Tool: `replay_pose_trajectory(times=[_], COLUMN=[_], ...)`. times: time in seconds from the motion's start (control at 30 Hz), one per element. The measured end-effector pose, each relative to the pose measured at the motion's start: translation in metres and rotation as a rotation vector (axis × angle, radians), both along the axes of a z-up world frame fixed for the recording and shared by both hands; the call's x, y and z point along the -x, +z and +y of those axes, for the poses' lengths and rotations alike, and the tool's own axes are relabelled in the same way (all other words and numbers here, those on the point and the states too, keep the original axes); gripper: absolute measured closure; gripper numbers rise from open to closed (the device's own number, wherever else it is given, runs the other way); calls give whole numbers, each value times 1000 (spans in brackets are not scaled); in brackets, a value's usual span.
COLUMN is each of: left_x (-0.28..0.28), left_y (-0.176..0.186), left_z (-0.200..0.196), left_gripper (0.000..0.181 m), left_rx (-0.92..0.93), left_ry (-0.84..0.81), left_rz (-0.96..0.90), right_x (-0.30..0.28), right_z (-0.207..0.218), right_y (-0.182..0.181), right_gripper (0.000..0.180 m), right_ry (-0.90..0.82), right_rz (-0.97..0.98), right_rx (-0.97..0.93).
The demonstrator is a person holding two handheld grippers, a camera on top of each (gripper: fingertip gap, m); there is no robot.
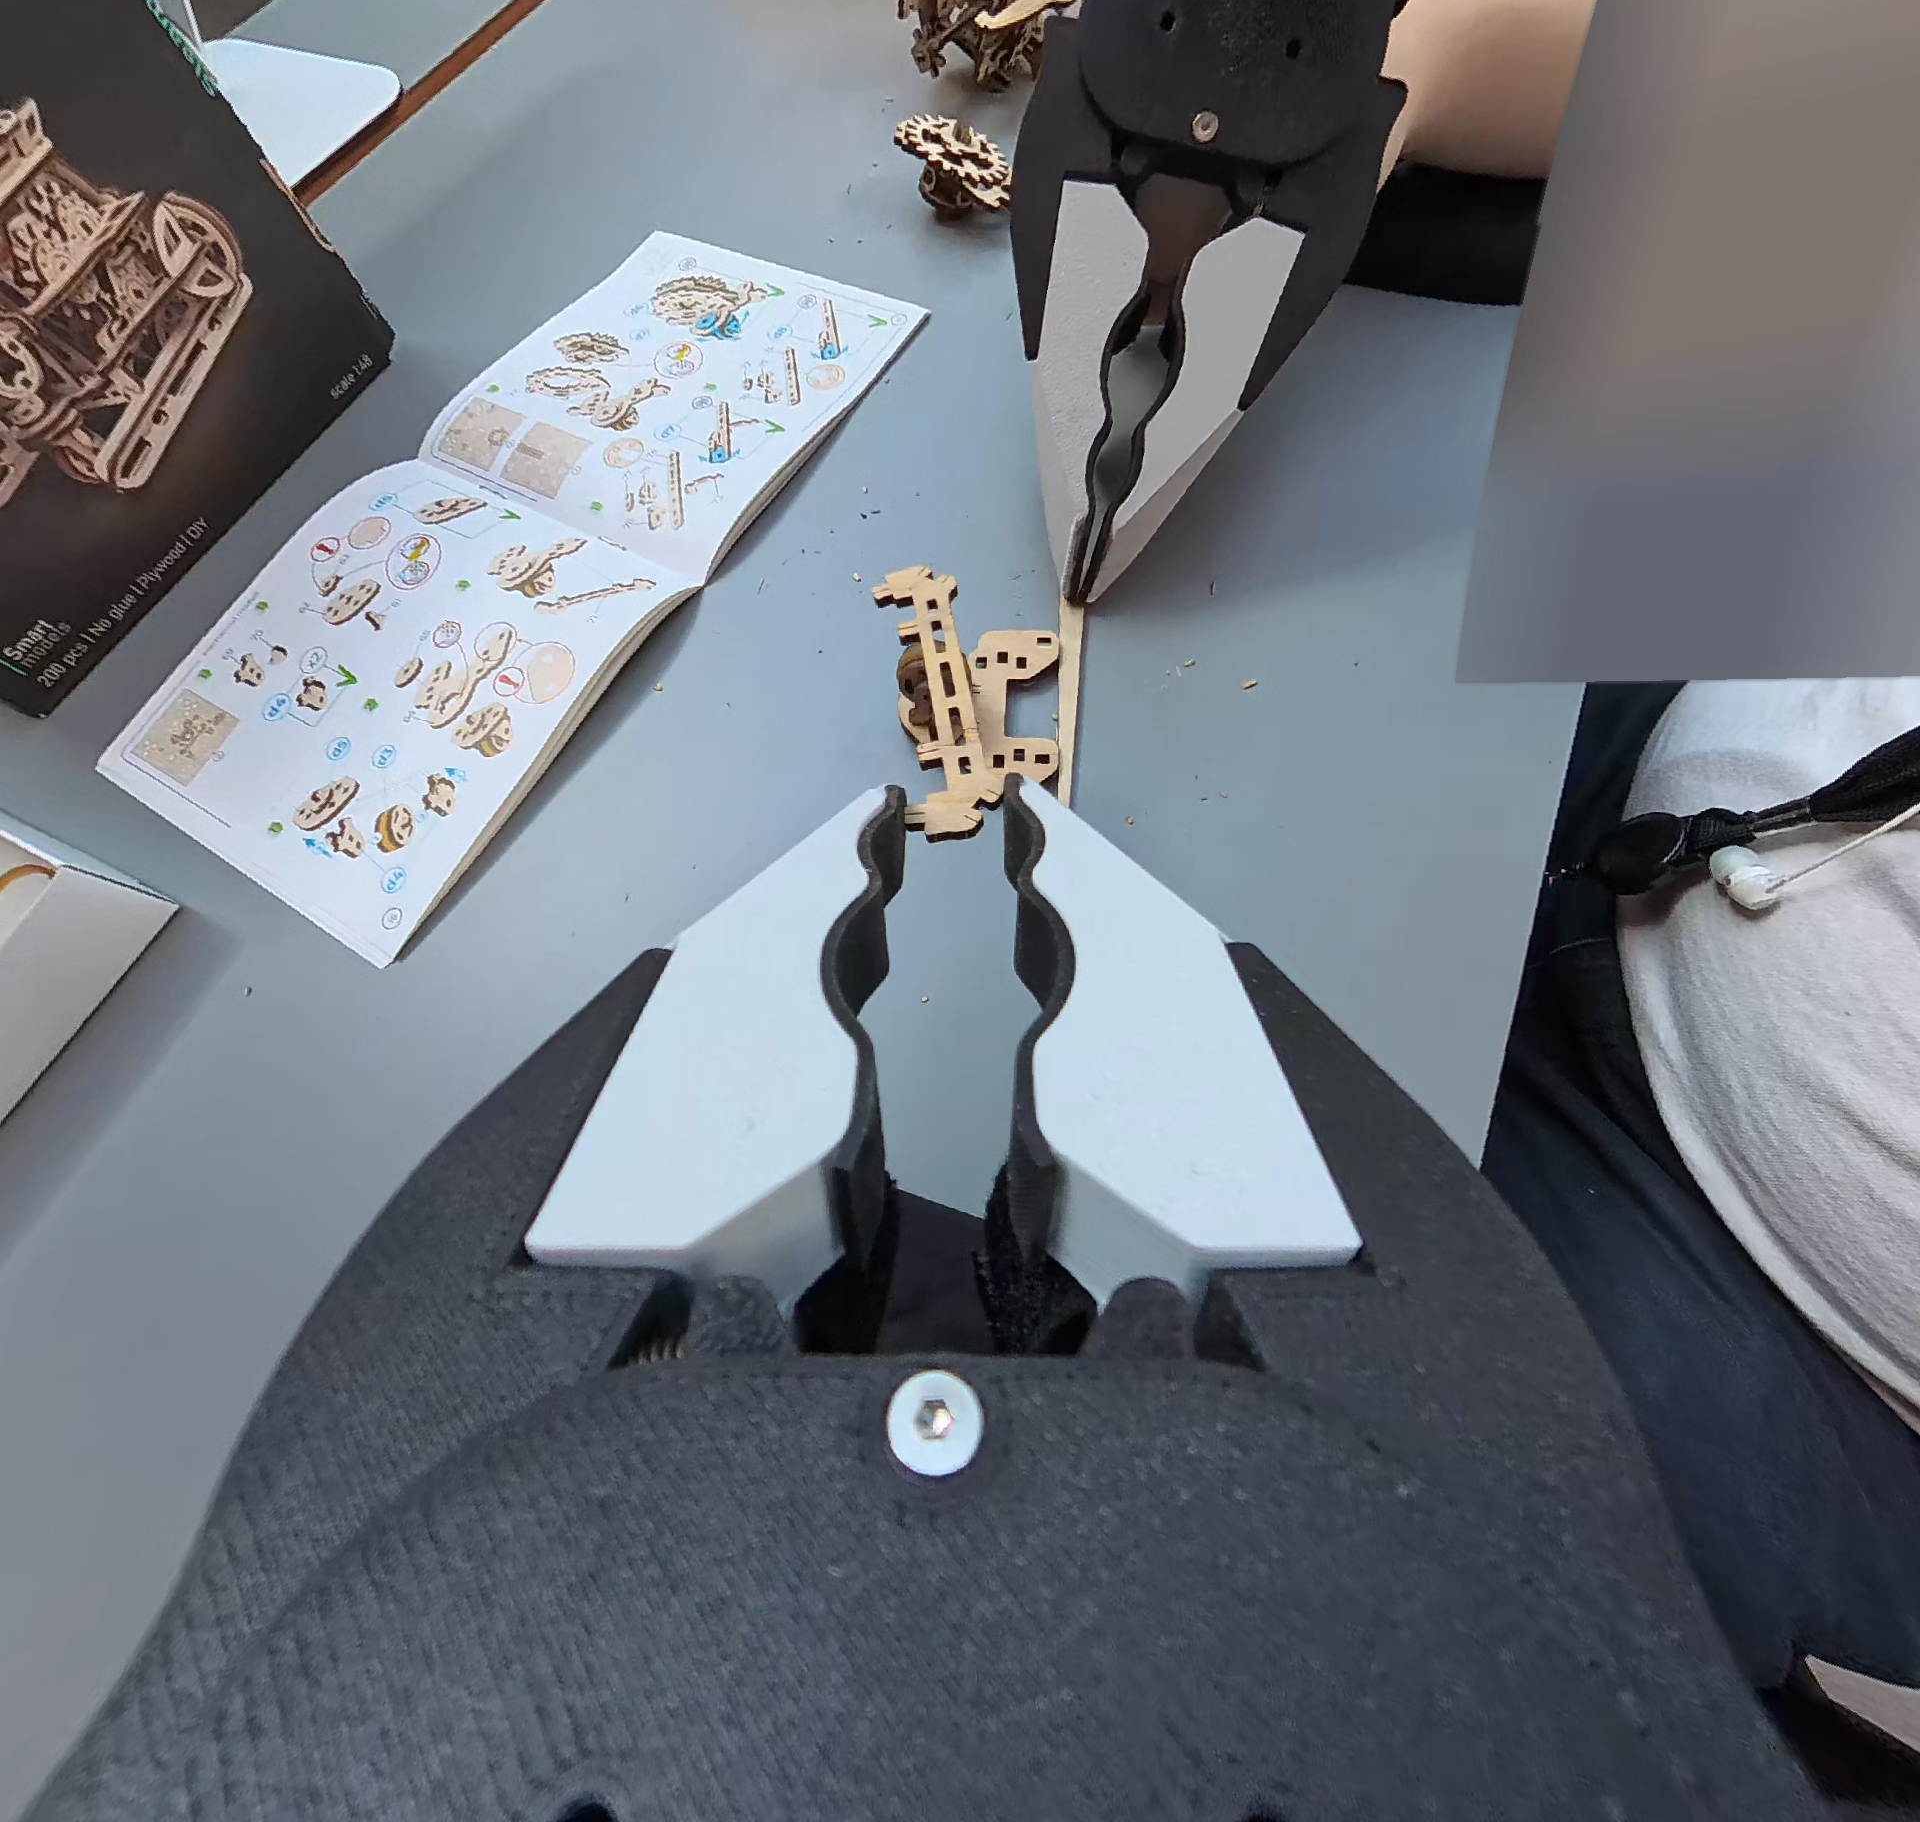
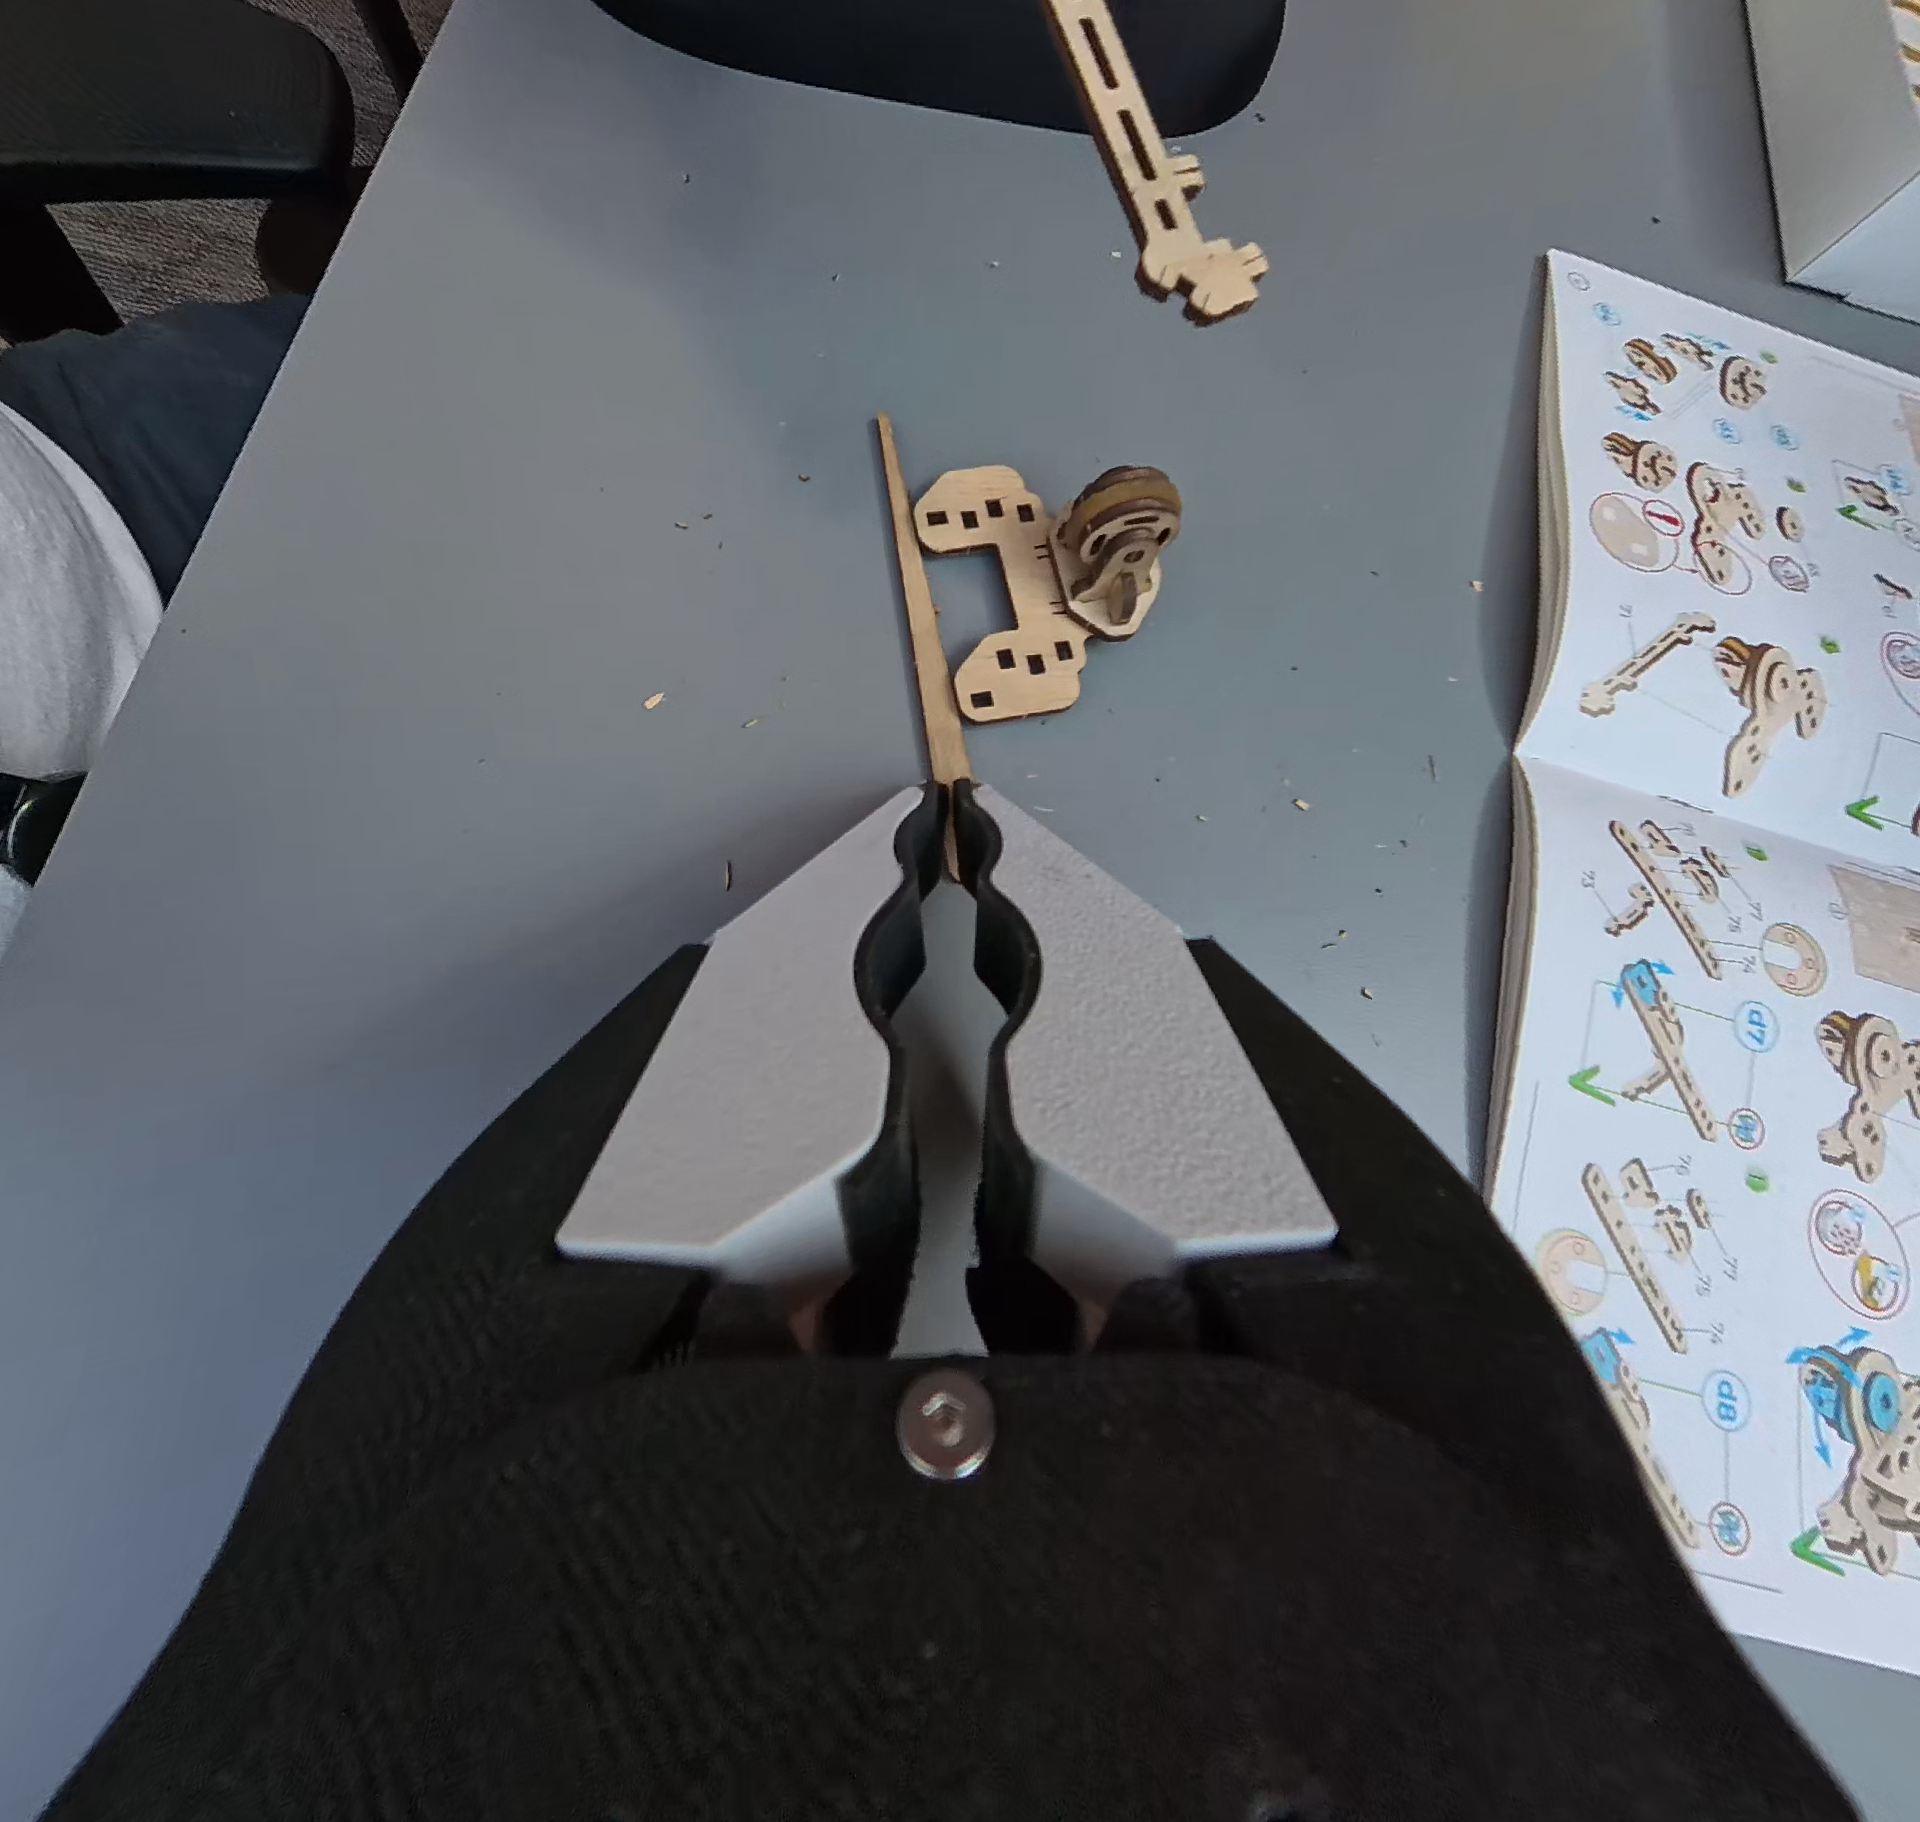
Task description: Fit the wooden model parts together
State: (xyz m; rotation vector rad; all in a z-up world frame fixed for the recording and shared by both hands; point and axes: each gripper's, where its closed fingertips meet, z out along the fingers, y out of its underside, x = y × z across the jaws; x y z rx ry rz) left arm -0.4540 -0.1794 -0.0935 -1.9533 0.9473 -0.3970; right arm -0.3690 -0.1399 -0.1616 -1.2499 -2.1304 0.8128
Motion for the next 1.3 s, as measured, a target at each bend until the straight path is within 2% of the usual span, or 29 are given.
replay_pose_trajectory(times=[0.17,0.27,0.4,0.77,1.03,1.3], left_x=[-1,0,8,20,21,19], left_y=[-1,-2,-5,-9,-11,-12], left_z=[1,1,0,-10,-12,-13], left_gripper=[164,164,164,164,164,164], left_rx=[3,4,13,31,34,38], left_ry=[-1,4,36,72,76,72], left_rz=[-2,-5,-12,-21,-29,-32], right_x=[3,7,12,25,27,28], right_z=[1,2,-3,3,4,7], right_y=[0,7,22,9,6,0], right_gripper=[178,169,156,144,146,151], right_ry=[-12,-13,45,42,38,28], right_rz=[8,44,103,26,-17,-41], right_rx=[-8,-23,17,195,253,224])
